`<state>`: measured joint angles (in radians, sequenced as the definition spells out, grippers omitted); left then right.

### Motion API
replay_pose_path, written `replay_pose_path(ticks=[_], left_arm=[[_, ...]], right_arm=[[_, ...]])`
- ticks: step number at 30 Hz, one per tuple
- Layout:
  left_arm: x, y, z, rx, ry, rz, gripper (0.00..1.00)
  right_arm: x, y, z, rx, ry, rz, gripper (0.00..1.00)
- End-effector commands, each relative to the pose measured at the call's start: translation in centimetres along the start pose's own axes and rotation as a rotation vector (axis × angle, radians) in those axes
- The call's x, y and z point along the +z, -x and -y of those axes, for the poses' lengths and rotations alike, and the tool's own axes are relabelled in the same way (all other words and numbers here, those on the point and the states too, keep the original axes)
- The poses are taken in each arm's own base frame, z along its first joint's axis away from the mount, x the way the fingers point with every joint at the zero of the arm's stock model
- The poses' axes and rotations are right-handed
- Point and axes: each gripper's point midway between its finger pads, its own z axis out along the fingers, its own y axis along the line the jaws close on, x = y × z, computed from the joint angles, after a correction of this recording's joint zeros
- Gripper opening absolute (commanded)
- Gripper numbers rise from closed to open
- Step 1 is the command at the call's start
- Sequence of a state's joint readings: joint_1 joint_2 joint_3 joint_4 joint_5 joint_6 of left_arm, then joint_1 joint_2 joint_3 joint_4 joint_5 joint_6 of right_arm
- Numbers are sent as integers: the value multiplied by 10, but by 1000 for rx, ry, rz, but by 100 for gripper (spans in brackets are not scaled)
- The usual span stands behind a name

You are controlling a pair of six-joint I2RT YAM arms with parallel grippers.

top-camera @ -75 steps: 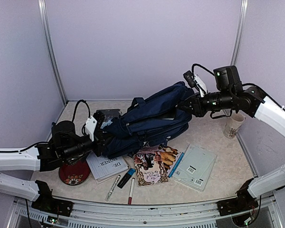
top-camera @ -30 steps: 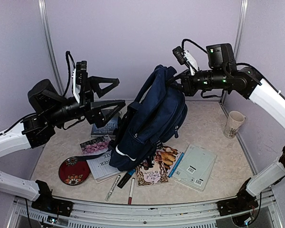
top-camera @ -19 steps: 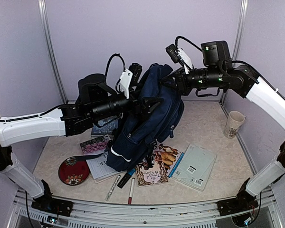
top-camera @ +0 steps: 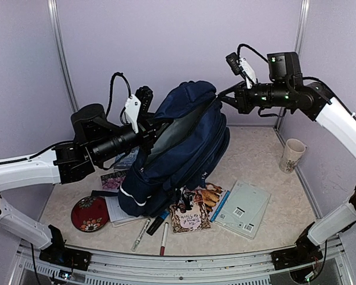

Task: Pack the student bag
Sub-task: Unzip the largest pocket of the student bag.

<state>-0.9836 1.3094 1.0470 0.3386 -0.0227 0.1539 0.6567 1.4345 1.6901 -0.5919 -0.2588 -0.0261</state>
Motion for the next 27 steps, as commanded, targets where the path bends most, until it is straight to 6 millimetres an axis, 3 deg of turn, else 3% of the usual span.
replay_pose_path(ticks=[1, 7, 11, 15, 18, 21, 24, 27], left_arm=[[-36, 65, 1, 93, -10, 220, 0], [-77, 97, -1, 96, -35, 392, 0], [-93, 106, -15, 48, -21, 457, 0], [-96, 104, -26, 13, -4, 477, 0], [-88, 100, -29, 13, -5, 468, 0], [-80, 106, -29, 33, -13, 479, 0], [-69, 107, -35, 35, -30, 460, 0], [-54, 78, -47, 2, -6, 388, 0]], right_arm=[[-32, 7, 54, 25, -151, 61, 0], [-41, -20, 106, 97, -212, 33, 0], [-49, -16, 123, 108, -214, 53, 0], [-64, 30, 118, 68, -197, 133, 0], [-78, 70, 107, 38, -154, 217, 0], [-87, 97, 95, 19, -99, 278, 0], [-84, 103, 84, 11, -69, 294, 0], [-67, 79, 74, 31, -30, 255, 0]])
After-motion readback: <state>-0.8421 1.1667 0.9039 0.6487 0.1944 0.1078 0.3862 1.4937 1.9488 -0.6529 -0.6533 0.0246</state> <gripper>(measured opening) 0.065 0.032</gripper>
